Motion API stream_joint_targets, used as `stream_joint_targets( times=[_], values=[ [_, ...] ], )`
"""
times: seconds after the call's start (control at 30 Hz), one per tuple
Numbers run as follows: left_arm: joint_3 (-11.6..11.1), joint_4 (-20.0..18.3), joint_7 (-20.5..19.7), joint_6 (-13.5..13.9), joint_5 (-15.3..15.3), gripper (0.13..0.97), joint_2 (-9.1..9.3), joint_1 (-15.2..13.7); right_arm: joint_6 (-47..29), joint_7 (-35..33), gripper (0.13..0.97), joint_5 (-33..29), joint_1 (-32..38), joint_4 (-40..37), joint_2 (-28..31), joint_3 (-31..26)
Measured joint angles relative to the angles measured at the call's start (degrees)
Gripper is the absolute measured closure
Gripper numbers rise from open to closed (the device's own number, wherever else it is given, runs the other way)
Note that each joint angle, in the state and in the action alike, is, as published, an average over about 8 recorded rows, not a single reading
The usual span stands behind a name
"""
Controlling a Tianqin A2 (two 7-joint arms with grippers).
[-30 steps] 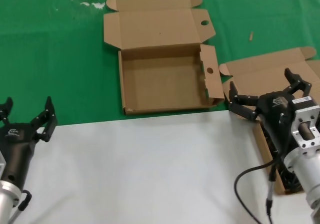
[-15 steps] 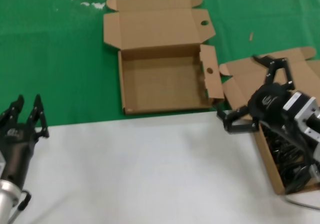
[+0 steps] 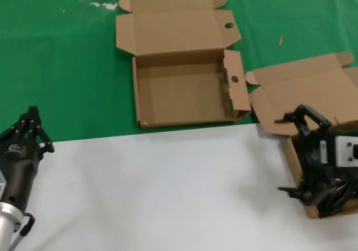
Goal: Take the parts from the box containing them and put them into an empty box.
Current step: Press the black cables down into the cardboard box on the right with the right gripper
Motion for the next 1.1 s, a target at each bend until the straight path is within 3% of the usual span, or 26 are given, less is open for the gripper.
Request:
stream_joint_targets(
  times=[0.2, 0.5, 0.87, 1.1],
  values=[
    [0.00, 0.00, 0.00, 0.00, 0.00, 0.949, 0.00, 0.00, -15.27, -3.31, 0.129, -1.96, 10.52, -3.52, -1.14, -5.08],
    [0.00, 0.00, 0.00, 0.00, 0.00, 0.957, 0.00, 0.00, -32.55, -10.20, 0.131, -7.69, 12.09, -9.14, -5.79, 0.73],
    [0.00, 0.00, 0.00, 0.00, 0.00, 0.957, 0.00, 0.00, -38.68, -19.11, 0.148, -15.16, 10.57, -16.53, -11.08, 7.24],
    [0.00, 0.00, 0.00, 0.00, 0.00, 0.957, 0.00, 0.00, -38.64, -21.74, 0.221, -17.83, 9.01, -20.66, -13.90, 10.96]
  ],
)
